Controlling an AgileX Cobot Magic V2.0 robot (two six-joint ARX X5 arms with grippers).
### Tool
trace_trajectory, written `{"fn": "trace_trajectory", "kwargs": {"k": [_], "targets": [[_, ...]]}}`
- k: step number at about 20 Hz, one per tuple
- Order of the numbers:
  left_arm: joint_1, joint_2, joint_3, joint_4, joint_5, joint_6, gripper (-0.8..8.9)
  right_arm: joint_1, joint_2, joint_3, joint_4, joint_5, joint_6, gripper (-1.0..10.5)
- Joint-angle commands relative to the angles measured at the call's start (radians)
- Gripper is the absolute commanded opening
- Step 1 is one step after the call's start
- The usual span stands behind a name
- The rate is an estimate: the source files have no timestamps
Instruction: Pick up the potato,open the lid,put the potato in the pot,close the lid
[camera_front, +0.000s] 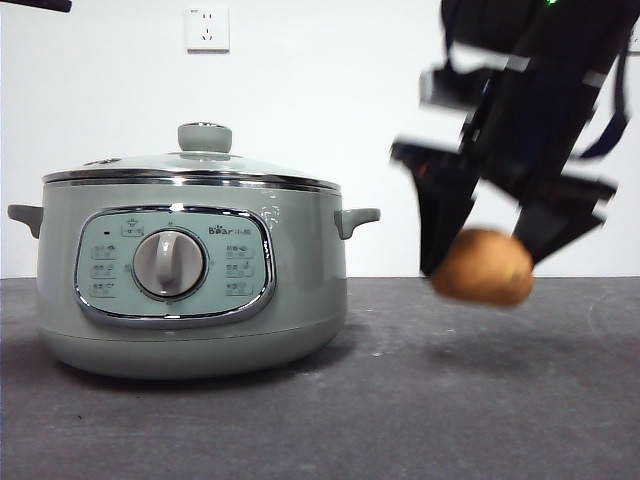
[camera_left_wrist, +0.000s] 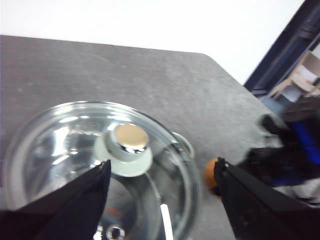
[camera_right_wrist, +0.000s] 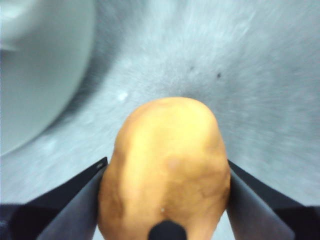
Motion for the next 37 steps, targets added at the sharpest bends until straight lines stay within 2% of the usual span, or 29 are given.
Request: {"fn": "trace_trajectory", "kwargs": {"k": [1, 4, 8, 14, 18, 22, 23, 25, 26, 34, 37], "targets": [[-0.007, 0.032, 0.017, 0.008, -0.013, 0.040, 3.50, 0.000, -0.105, 0.001, -0.040, 0.004, -0.041, -0.1], [-0.042, 0.134, 0.099, -0.024, -0.064, 0.089, 3.50, 0.000, -0.246, 0.001, -0.084, 0.006, -0.050, -0.1], [-0.135, 0.315, 0.234, -0.070, -0.195, 0.161, 3.50, 0.000, -0.383, 0.001, -0.118, 0.012, -0.050, -0.1], [-0.249, 0.526, 0.283, -0.061, -0.364, 0.217, 3.50, 0.000, -0.479, 0.001, -0.202, 0.132, -0.050, -0.1], [-0.271, 0.607, 0.283, -0.005, -0.378, 0.229, 3.46, 0.000, -0.485, 0.001, -0.220, 0.137, -0.050, -0.1], [-0.271, 0.631, 0.283, 0.000, -0.407, 0.229, 3.40, 0.000, -0.485, 0.001, -0.220, 0.137, -0.050, -0.1], [-0.271, 0.631, 0.283, 0.001, -0.426, 0.229, 3.08, 0.000, -0.485, 0.001, -0.220, 0.137, -0.050, -0.1], [-0.270, 0.631, 0.283, -0.007, -0.429, 0.229, 0.56, 0.000, -0.485, 0.001, -0.220, 0.137, -0.050, -0.1], [-0.270, 0.631, 0.283, -0.010, -0.429, 0.229, -0.19, 0.000, -0.485, 0.001, -0.220, 0.137, -0.050, -0.1], [-0.271, 0.554, 0.311, 0.005, -0.430, 0.229, -0.08, 0.002, -0.485, 0.001, -0.135, 0.122, -0.050, -0.1], [-0.271, 0.463, 0.352, -0.008, -0.431, 0.229, -0.08, 0.002, -0.480, 0.001, -0.051, -0.032, -0.051, -0.1]]}}
